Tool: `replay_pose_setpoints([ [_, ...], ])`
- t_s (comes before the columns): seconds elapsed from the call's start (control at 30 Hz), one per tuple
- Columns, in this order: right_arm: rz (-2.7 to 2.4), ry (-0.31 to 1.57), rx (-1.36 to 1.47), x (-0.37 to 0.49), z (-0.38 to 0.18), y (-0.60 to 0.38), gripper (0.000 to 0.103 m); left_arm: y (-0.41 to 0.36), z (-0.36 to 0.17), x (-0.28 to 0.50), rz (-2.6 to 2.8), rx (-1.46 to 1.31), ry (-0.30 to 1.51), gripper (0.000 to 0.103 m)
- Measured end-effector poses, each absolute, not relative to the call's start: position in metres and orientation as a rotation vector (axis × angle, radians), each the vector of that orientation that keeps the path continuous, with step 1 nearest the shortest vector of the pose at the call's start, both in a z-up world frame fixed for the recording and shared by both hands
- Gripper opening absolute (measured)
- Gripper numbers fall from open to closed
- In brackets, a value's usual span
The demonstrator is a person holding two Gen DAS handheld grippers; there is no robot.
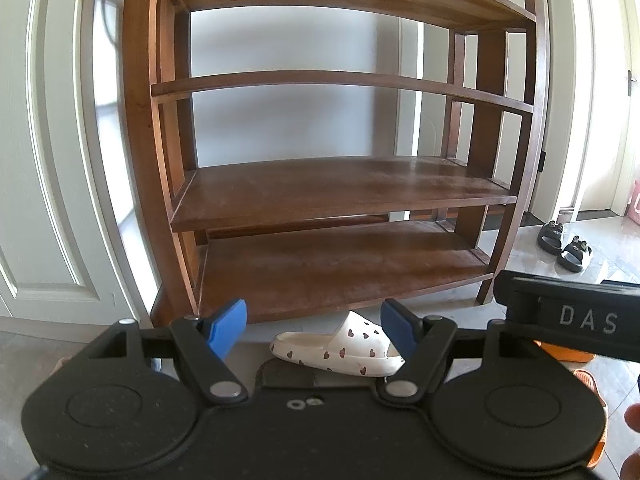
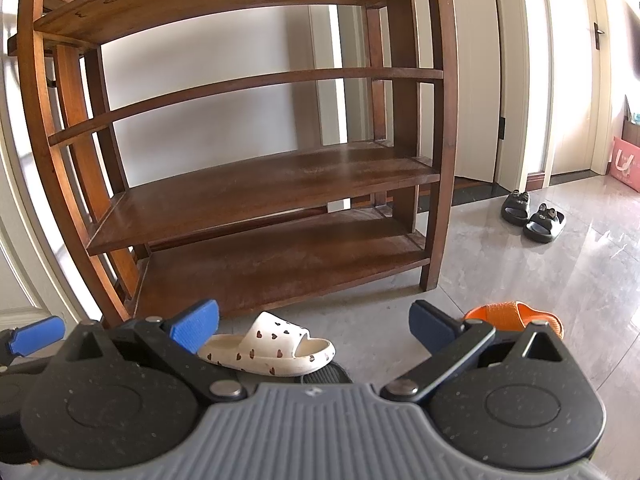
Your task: Organize scattered shoes
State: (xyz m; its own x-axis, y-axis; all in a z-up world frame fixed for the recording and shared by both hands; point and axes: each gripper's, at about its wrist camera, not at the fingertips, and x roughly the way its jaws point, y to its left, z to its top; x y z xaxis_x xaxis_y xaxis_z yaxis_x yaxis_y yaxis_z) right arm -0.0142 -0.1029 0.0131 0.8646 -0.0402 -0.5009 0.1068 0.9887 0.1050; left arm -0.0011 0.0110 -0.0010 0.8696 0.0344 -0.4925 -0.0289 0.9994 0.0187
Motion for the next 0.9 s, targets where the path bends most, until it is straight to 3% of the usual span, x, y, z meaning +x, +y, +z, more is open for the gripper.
replay_pose_setpoints([
  [0.9,-0.039,0.537,0.083,-0.009,0.004,-0.07,0.103,0.076,-0.022,-0.018,0.182,0.04,0.561,0.074],
])
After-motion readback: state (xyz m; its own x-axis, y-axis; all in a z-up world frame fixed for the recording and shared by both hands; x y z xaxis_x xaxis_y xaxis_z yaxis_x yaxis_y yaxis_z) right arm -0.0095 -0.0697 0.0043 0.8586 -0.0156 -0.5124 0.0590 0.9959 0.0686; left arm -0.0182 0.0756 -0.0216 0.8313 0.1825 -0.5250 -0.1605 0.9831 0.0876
